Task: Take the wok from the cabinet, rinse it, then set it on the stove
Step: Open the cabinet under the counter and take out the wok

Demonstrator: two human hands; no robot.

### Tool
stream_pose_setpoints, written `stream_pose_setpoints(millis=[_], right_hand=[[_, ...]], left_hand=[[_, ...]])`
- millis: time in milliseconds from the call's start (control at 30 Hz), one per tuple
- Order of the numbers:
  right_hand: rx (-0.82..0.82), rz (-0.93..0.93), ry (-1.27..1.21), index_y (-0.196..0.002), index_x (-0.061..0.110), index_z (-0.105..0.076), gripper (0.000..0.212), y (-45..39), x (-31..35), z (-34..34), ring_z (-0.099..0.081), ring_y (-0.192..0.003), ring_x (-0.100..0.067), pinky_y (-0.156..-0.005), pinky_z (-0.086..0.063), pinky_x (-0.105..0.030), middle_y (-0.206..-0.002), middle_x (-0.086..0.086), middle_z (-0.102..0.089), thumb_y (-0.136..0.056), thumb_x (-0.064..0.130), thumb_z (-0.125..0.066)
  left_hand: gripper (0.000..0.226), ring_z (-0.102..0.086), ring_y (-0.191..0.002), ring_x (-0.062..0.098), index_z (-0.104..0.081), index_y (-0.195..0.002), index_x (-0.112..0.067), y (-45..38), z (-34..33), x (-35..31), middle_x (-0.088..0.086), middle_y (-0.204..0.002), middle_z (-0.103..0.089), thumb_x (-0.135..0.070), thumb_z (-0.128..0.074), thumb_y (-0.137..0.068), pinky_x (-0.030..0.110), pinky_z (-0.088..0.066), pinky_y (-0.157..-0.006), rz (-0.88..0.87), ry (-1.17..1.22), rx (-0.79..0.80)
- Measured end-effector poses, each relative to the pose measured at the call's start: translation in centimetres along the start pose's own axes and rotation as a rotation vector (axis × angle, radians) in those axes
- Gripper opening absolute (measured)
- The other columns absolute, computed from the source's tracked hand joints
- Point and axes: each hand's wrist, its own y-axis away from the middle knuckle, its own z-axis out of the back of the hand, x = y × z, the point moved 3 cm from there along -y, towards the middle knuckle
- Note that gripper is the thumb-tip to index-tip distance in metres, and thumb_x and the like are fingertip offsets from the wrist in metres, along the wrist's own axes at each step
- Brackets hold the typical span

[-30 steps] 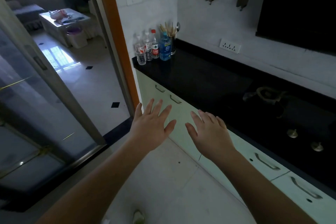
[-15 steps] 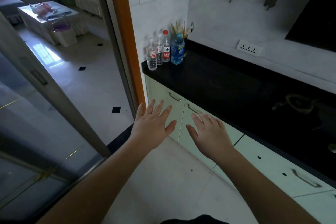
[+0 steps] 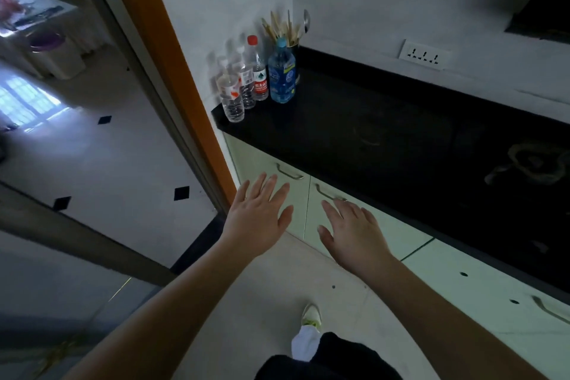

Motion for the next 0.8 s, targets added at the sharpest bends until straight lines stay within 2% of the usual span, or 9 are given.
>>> stream_pose_setpoints(millis=[300, 400, 600, 800], right_hand=[[0.162, 0.012, 0.000, -0.155, 0.018, -0.011, 0.064, -8.6, -1.9, -3.1, -0.014, -0.147, -0.027, -0.119, -0.012, -0.043, -0.161, -0.010, -0.013, -0.100, 0.048, -0.028], [0.231, -0.009, -0.001, -0.155, 0.018, -0.007, 0.065, -10.0, -2.1, -4.3, -0.010, -0.148, -0.026, -0.119, -0.009, -0.043, -0.163, -0.009, -0.006, -0.101, 0.048, -0.028], [0.275, -0.152, -0.067, -0.155, 0.018, -0.007, 0.066, -12.9, -1.6, -6.4, -0.010, -0.148, -0.026, -0.119, -0.011, -0.043, -0.163, -0.007, -0.005, -0.101, 0.047, -0.029], [0.241, -0.386, -0.155, -0.155, 0.016, -0.006, 0.069, -15.5, 1.1, -8.6, -0.009, -0.148, -0.025, -0.120, -0.012, -0.042, -0.163, -0.005, -0.004, -0.099, 0.045, -0.035]], left_hand=[[0.059, 0.006, -0.148, 0.019, -0.012, -0.152, -0.029, -8.8, -2.6, 1.4, 0.000, -0.161, -0.006, -0.053, -0.012, -0.099, 0.042, 0.006, -0.116, -0.085, 0.001, 0.133], [0.059, 0.006, -0.148, 0.020, -0.013, -0.152, -0.027, -11.2, -3.8, 2.0, 0.002, -0.161, -0.006, -0.052, -0.013, -0.099, 0.043, 0.003, -0.117, -0.106, -0.014, 0.156], [0.058, -0.003, -0.148, 0.020, -0.019, -0.151, -0.024, -15.5, -6.6, 4.1, 0.002, -0.160, -0.014, -0.048, -0.018, -0.099, 0.043, -0.008, -0.120, -0.262, -0.051, 0.187], [0.058, -0.005, -0.148, 0.019, -0.019, -0.152, -0.022, -18.7, -9.3, 7.1, 0.002, -0.160, -0.015, -0.046, -0.019, -0.100, 0.042, -0.010, -0.120, -0.480, -0.041, 0.251]])
